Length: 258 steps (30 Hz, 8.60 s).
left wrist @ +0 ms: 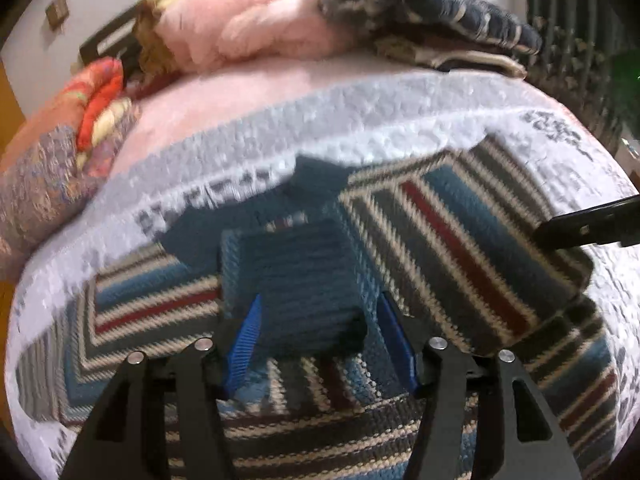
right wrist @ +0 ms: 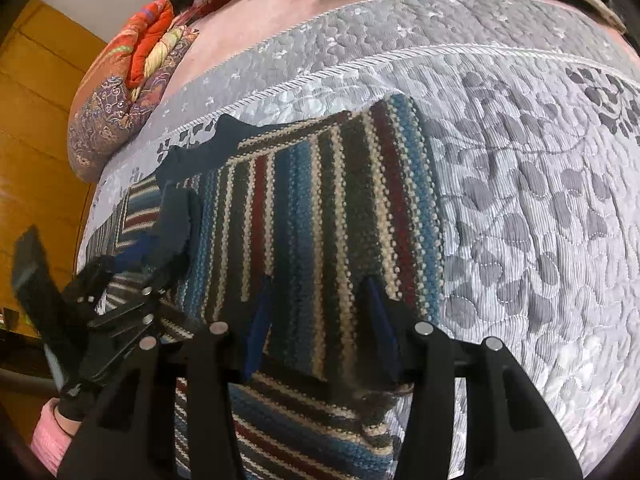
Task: Fold small clothes
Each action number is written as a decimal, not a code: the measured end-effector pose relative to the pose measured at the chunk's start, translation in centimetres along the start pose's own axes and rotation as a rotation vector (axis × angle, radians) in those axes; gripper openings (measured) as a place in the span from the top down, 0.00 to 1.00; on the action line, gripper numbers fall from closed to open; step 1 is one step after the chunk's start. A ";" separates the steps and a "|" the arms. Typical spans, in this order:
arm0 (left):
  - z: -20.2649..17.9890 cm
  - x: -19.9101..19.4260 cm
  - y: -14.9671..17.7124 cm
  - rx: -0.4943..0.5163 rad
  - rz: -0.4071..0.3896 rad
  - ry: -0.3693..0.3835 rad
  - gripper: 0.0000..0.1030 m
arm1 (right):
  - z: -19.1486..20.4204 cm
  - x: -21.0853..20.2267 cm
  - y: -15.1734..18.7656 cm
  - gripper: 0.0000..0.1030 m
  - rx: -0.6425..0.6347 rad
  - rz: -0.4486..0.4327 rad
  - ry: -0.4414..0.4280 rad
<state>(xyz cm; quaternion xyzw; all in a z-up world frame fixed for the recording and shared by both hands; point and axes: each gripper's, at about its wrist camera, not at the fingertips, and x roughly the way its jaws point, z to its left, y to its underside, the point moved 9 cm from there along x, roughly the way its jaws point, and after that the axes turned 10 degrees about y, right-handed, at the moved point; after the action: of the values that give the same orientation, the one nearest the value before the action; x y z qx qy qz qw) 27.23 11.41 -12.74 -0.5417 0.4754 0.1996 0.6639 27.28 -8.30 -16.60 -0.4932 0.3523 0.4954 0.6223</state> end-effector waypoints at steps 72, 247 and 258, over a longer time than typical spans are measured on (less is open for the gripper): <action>17.3 -7.7 1.7 -0.512 -0.200 0.275 0.76 | 4.4 0.2 -2.0 0.47 -0.024 -0.016 -0.036; 34.3 -9.1 13.2 -0.840 -0.163 -0.035 0.59 | 36.3 11.1 2.0 0.91 -0.423 0.131 0.262; 29.1 -9.4 9.5 -0.713 -0.203 0.132 0.59 | 29.5 2.4 -2.3 0.95 -0.161 0.065 -0.002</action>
<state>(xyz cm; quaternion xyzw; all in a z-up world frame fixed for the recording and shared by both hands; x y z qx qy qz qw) 27.49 43.38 -10.98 -0.7949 0.3617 0.2501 0.4179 28.68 20.67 -10.41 -0.5296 0.3266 0.5424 0.5645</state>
